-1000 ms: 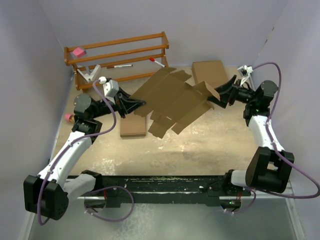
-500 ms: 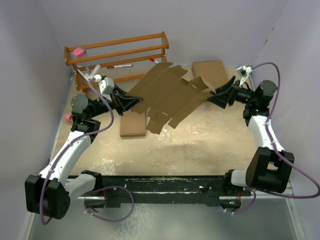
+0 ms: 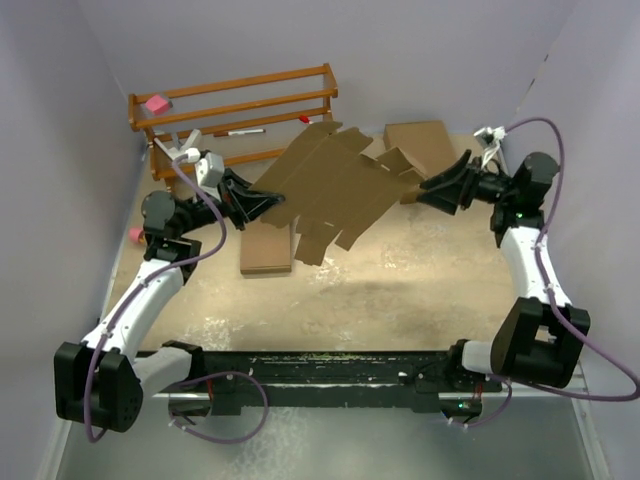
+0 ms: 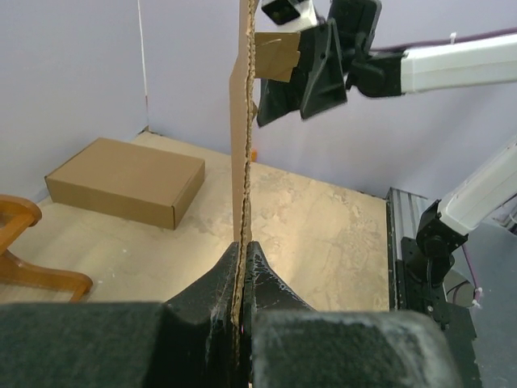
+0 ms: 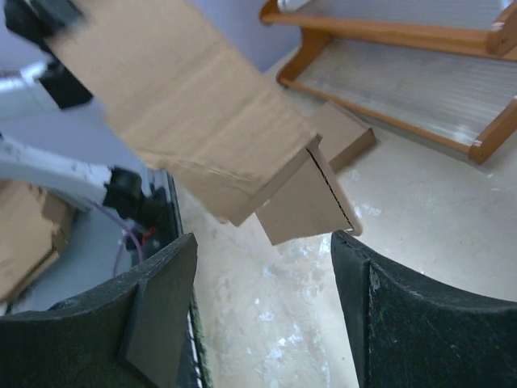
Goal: Fold the paper box
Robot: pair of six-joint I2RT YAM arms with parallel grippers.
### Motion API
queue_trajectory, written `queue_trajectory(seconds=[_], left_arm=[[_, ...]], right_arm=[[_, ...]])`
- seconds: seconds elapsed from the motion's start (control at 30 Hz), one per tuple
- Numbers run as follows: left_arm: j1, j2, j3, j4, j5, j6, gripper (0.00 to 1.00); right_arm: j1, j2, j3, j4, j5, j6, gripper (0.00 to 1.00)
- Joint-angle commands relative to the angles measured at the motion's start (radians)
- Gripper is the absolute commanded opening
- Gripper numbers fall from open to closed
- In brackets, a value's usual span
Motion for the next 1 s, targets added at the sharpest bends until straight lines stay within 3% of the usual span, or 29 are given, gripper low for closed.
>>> queue_trajectory(seconds=[0.0, 0.07, 0.1, 0.23, 0.37, 0.53, 0.77, 0.83, 0.97], left_arm=[[0.030, -0.030, 0.045, -0.062, 0.053, 0.074, 0.04], [0.045, -0.020, 0.053, -0.036, 0.089, 0.052, 0.04], [0.050, -0.008, 0.053, 0.001, 0.106, 0.024, 0.04], [0.070, 0.048, 0.057, 0.216, 0.151, -0.106, 0.04], [0.102, 0.116, 0.088, 0.386, 0.161, -0.239, 0.04], [0.136, 0.204, 0.133, 0.634, 0.143, -0.443, 0.04], [0.145, 0.258, 0.210, 0.720, 0.164, -0.532, 0.04], [0.145, 0.276, 0.228, 0.757, 0.172, -0.571, 0.04], [0.145, 0.323, 0.274, 0.874, 0.187, -0.682, 0.04]], right_arm=[[-0.115, -0.067, 0.222, -0.542, -0.011, 0.007, 0.72], [-0.133, -0.060, 0.337, -0.918, 0.108, 0.007, 0.72], [-0.133, -0.051, 0.370, -0.993, 0.142, 0.007, 0.72], [-0.133, -0.030, 0.425, -1.002, 0.182, 0.007, 0.72], [-0.132, -0.031, 0.449, -0.913, 0.289, 0.007, 0.72], [-0.132, -0.007, 0.459, -0.911, 0.274, 0.007, 0.72], [-0.106, 0.031, 0.506, -0.865, 0.152, 0.007, 0.72], [-0.094, 0.034, 0.509, -0.804, 0.128, 0.007, 0.72], [-0.090, 0.029, 0.477, -0.524, 0.121, 0.007, 0.72]])
